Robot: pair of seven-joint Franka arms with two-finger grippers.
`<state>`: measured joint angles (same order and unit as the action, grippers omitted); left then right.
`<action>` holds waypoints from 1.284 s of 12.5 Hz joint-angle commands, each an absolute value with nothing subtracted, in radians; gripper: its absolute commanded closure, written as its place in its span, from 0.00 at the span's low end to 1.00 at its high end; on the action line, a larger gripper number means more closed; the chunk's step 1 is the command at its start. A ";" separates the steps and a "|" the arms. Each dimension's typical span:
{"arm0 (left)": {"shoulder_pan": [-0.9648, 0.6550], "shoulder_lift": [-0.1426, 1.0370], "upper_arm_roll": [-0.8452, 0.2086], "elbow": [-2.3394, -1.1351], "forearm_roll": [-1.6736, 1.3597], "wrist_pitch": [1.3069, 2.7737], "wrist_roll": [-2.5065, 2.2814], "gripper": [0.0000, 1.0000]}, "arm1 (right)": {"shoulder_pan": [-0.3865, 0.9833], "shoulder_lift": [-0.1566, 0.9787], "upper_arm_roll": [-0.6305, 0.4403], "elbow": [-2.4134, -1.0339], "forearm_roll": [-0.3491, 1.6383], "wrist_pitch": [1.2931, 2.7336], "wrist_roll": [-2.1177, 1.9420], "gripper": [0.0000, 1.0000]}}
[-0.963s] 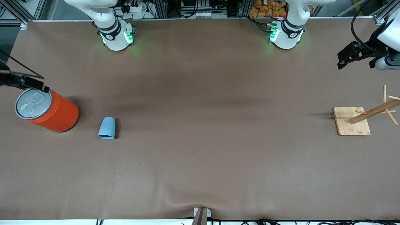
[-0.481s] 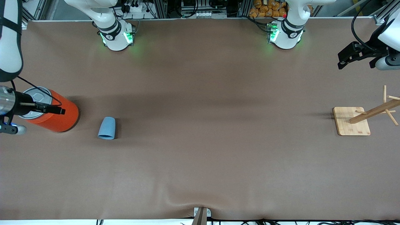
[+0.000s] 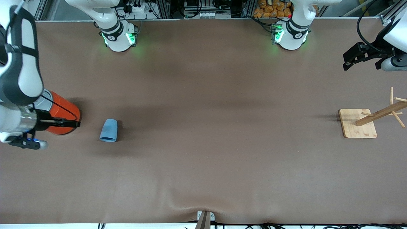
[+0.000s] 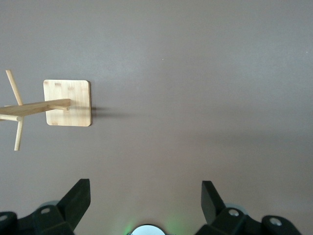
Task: Flip cup
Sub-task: 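Move the right gripper past the orange can toward the blue cup, then close the right gripper around the lying blue cup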
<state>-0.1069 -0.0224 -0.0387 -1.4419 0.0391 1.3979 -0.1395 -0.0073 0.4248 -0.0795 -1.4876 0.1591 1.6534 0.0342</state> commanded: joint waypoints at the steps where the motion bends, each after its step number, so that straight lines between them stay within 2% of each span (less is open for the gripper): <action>1: -0.110 -0.026 -0.040 -1.434 0.038 1.385 -0.137 0.00 | 0.027 0.448 -0.083 -1.509 0.176 1.705 -0.010 0.00; 4: -0.114 -0.023 -0.041 -1.434 0.038 1.385 -0.134 0.00 | 0.060 0.448 -0.084 -1.659 0.170 1.882 -0.092 0.00; 8: -0.115 -0.020 -0.064 -1.436 0.038 1.385 -0.140 0.00 | 0.071 0.486 -0.084 -1.716 0.170 1.936 -0.138 0.00; 12: -0.112 -0.020 -0.091 -1.434 0.051 1.385 -0.141 0.00 | 0.083 0.482 -0.083 -1.882 0.170 2.172 -0.137 0.00; 15: -0.110 -0.017 -0.091 -1.434 0.043 1.385 -0.143 0.00 | 0.107 0.488 -0.083 -1.943 0.170 2.294 -0.137 0.00; 16: -0.106 -0.014 -0.091 -1.434 0.038 1.385 -0.141 0.00 | 0.112 0.497 -0.083 -1.950 0.170 2.316 -0.137 0.03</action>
<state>-0.1125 -0.0198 -0.0867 -1.4432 0.0390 1.3975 -0.1395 0.0931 0.5052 -0.0766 -1.9124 0.1603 2.2666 -0.1215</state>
